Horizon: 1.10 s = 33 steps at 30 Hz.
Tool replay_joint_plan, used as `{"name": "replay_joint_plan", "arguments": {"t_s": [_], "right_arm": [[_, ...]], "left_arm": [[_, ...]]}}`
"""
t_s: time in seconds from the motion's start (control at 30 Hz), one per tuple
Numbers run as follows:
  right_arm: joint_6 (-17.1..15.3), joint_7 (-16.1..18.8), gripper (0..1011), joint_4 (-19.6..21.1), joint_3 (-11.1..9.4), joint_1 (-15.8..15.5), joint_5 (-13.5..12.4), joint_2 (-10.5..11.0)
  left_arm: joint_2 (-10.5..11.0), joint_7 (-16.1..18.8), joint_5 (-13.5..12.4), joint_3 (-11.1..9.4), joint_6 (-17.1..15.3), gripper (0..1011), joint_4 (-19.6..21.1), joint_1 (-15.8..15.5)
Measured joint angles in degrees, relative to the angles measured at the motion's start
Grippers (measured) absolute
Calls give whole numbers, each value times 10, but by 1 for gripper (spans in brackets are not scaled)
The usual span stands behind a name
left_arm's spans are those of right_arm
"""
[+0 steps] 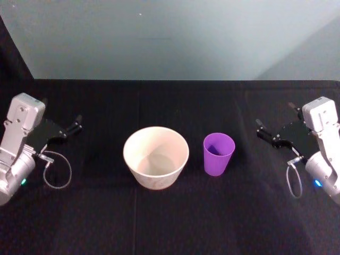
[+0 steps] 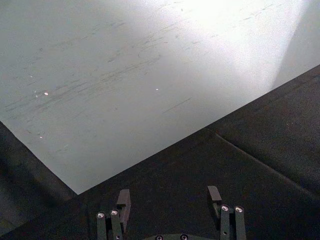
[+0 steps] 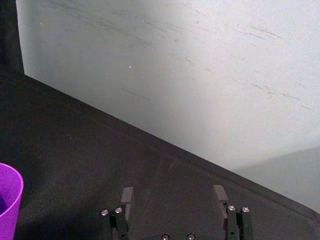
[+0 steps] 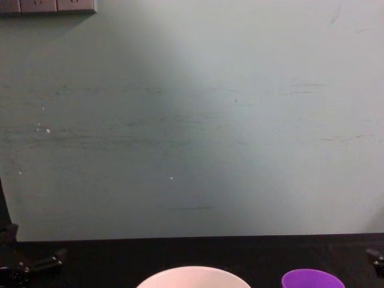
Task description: Pick up the cup and pour the mung beans from the cup into the bowl.
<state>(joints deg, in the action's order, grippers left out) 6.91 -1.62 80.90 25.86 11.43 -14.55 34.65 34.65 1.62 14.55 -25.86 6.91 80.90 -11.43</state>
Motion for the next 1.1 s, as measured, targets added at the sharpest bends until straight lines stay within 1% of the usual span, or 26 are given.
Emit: {"name": "replay_joint_plan", "arguments": {"t_s": [1.1], "right_arm": [[0,0,1000,0,0,0,0,0]], "left_arm": [[0,0,0,0,0,1000,0,0]]}}
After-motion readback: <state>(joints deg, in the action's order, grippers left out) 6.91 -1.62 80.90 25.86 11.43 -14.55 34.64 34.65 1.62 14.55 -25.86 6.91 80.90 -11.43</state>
